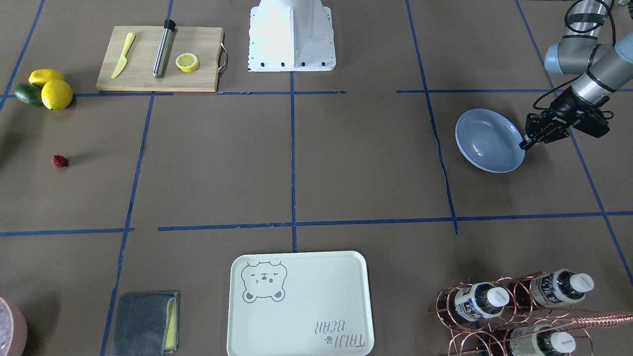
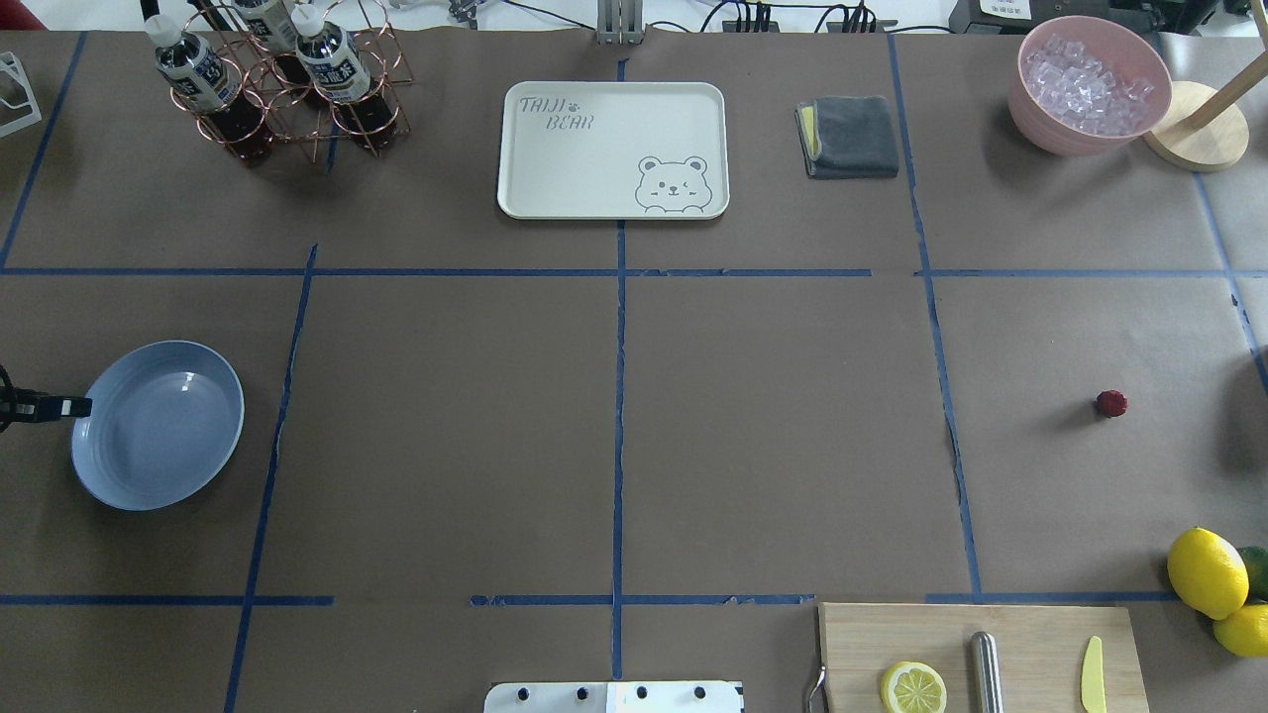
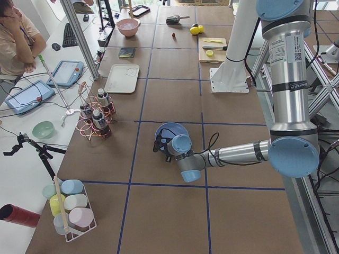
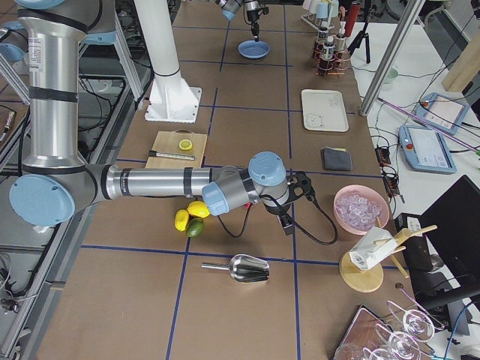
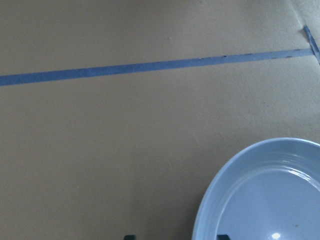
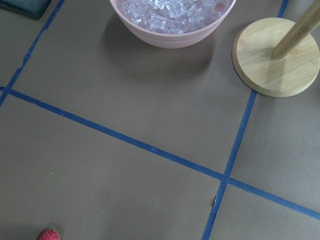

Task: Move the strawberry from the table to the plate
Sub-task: 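Reach the left gripper to the light-blue plate rim and grasp it, then drag the light-blue plate with the left gripper to the table center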

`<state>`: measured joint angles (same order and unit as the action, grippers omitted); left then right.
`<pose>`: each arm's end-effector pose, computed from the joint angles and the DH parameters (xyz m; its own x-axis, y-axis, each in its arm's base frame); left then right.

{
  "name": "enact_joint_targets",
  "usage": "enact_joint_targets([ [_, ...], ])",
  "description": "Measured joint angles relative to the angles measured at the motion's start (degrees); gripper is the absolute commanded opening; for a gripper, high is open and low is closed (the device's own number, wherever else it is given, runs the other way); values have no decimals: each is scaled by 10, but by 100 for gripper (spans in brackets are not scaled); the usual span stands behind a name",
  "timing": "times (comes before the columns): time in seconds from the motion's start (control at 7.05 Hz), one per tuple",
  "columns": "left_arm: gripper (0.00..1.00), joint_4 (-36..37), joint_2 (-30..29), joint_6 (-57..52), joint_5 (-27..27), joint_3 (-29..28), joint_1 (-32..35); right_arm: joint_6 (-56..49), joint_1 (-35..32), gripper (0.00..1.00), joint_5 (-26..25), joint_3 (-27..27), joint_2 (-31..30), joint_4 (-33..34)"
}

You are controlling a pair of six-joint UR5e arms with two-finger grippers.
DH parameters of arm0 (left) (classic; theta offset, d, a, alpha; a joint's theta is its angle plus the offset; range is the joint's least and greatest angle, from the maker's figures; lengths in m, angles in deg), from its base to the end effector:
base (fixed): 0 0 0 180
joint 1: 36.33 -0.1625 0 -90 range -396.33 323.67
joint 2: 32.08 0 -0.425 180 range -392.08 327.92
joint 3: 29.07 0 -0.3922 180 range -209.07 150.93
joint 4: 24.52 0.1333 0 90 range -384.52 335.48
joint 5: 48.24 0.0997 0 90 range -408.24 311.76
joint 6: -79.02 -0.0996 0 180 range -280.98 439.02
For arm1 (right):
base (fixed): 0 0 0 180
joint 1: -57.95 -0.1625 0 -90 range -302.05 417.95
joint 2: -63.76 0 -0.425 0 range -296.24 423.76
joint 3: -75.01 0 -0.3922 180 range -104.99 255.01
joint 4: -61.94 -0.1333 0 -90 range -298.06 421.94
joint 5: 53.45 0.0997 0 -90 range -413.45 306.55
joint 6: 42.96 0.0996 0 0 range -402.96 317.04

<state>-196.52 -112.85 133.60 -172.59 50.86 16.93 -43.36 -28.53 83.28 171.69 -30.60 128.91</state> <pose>0.1899 -0.3833 0.6607 0.4332 0.2196 -0.8741 0.1357 0.9429 0.3041 0.0313 -0.4817 0.5894 0.6646 -0.3595 0.6550 0.0601 0.8995 0.4327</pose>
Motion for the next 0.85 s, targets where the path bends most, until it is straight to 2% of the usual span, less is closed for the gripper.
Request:
enact_joint_targets([
  [0.28,0,43,-4,7,-3,58,0,0,0,100,1,0,-3,0],
  [0.43,0,116,-17,11,-2,111,0,0,0,100,1,0,-3,0],
  [0.57,0,200,-48,14,3,159,-1,1,0,100,1,1,-4,0],
  [0.71,0,285,-107,16,15,187,-7,5,0,100,1,1,-4,0],
  [0.85,0,354,-172,28,41,194,-28,11,0,100,1,1,-4,-1],
])
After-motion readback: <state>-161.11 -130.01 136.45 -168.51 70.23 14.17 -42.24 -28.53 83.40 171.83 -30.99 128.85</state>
